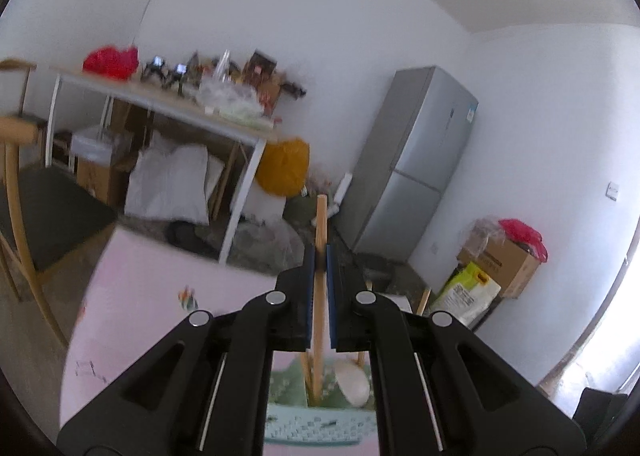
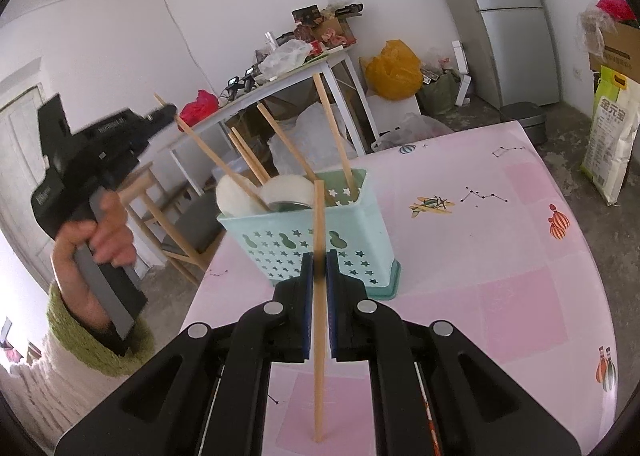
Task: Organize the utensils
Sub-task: 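Drop the chopsticks into the green holder and open both tools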
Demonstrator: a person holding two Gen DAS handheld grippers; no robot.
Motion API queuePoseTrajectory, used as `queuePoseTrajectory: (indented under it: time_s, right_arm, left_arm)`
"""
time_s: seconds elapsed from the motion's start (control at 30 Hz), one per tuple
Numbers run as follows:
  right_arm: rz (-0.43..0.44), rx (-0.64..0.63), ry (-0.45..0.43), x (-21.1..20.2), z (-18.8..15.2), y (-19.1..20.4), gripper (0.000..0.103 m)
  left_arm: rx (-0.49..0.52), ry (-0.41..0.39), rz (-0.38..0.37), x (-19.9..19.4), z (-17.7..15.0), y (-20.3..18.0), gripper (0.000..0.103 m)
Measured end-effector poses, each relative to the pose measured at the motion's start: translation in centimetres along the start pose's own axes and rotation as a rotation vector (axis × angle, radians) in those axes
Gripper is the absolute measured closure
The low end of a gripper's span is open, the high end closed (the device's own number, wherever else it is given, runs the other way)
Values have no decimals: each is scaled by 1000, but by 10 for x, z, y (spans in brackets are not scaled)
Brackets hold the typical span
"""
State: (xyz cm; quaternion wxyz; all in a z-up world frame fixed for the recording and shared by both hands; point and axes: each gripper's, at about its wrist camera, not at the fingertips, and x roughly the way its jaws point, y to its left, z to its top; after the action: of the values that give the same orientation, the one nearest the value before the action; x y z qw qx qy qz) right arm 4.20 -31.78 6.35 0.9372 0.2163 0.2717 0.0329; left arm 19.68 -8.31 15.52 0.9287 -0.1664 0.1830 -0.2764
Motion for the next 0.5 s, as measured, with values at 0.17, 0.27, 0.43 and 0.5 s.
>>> queuePoseTrajectory:
  time_s: [0.17,0.27,0.43,0.5]
  right_arm:
    - [-9,3,-6,-3,0,0,96]
    - [-17,0,-18,-8,2,0,96]
    - [-25,-24,-83,-27,15,6,96]
    - [-24,-43,-127,-37,27,12,96]
  left_arm:
    - [-26,48,-38,-7,-12,9,74]
    - [-10,60,-41,-19,-18,9,62]
    - [31,88,0,-43,-32,11,42]
    - [51,102,29,-52,-40,14,38]
